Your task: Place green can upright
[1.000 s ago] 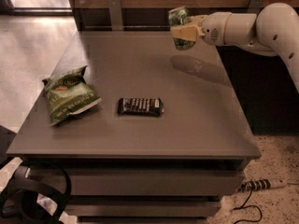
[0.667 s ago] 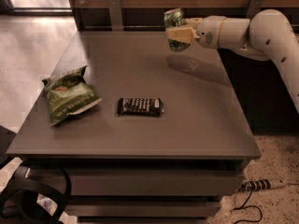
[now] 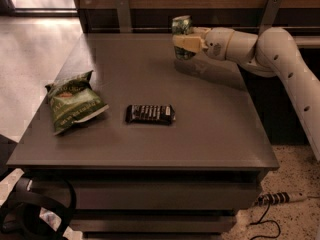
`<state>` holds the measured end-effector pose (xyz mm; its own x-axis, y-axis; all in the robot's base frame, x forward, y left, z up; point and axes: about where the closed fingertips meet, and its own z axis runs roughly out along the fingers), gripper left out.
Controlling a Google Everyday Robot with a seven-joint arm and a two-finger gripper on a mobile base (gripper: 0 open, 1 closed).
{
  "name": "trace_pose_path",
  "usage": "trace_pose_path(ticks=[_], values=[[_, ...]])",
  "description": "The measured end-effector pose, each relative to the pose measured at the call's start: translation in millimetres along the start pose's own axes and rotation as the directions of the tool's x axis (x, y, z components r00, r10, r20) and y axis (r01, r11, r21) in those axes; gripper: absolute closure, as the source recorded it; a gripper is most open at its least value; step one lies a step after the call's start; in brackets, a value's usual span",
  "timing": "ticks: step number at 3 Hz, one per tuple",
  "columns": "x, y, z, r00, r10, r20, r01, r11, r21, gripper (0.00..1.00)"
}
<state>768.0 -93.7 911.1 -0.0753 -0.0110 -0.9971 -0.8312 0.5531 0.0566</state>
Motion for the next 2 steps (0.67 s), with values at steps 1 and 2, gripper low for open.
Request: trace_pose_path(ticks=[1,2], values=[[11,-5,2,1.0,0.027,0.013,-0.027,0.9994,0.02,1.0],[24,-10,1,0.998,0.057,0.022,-0.058,0.9969,0.053,1.0]])
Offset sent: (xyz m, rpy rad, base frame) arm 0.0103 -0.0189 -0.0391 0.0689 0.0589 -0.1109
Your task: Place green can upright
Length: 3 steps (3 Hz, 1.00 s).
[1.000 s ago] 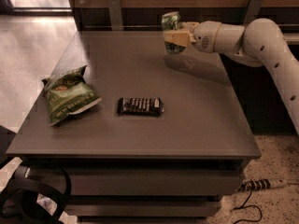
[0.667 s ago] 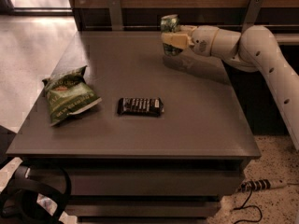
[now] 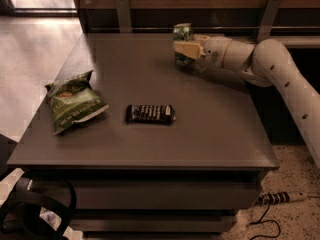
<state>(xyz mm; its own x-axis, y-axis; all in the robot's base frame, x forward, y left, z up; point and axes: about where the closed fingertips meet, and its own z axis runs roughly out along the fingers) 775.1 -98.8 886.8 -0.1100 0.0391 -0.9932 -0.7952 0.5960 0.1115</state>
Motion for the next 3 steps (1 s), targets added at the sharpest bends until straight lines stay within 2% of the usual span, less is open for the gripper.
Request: trace_pose_path(ticks=[2,3], values=[[18.1,-11.0,-3.6,0.999,0.047,0.008,-0.047,0.9973,0.057,1.0],[18.7,-12.1,-4.2,0.999,0.05,0.005,-0.051,0.9966,0.064,1.0]])
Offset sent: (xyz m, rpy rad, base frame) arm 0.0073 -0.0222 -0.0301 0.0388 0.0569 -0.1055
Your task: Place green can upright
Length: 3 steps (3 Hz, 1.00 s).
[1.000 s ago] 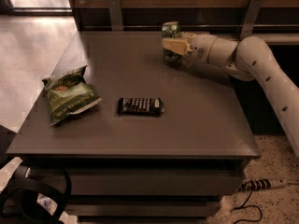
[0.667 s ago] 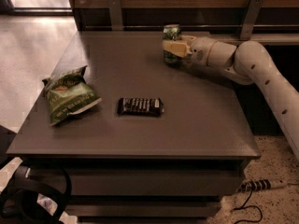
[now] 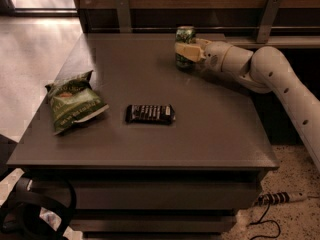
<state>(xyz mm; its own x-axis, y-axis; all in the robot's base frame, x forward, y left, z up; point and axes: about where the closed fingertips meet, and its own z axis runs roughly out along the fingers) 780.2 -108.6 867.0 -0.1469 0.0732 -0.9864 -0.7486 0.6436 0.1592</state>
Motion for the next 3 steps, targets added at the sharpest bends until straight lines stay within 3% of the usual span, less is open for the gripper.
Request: trace_pose_path(ticks=[1,3], values=[[-1.5,0.3,0.0,1.0,0.0,0.0,0.0,1.0,0.0,0.82],[-2.3,0.6,0.2,1.0,0.0,0.0,0.0,1.0,-0.001,0.35]])
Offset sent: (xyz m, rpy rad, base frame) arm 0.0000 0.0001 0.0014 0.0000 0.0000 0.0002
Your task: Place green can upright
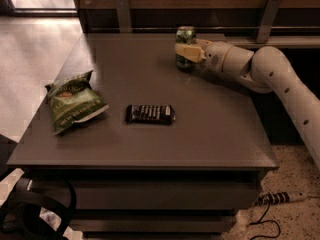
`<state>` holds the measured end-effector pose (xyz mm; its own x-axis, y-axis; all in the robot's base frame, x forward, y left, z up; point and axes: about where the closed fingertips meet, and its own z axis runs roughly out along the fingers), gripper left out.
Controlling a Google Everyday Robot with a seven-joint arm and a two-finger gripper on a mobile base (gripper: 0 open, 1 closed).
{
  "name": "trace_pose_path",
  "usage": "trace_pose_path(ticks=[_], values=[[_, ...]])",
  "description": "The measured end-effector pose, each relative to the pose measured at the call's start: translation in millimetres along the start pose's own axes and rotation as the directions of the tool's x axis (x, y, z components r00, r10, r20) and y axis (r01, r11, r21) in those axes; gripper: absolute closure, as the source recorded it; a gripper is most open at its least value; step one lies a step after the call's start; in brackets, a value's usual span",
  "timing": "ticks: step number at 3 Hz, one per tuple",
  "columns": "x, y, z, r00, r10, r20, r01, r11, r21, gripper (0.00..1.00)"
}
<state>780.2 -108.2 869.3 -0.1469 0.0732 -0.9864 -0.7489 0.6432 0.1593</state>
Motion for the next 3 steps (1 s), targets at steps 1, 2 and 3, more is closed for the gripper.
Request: trace_pose_path(ticks=[1,2,3], values=[[0.3,2.1,2.6,1.0,0.0,-0.001,0.0,1.0,-0.005,0.13],[0.6,4.1,5.2,1.0,0.001,-0.001,-0.001,1.0,-0.009,0.0],[0.7,4.2,5.3,1.0,0.001,-0.001,-0.001,1.0,-0.009,0.0]])
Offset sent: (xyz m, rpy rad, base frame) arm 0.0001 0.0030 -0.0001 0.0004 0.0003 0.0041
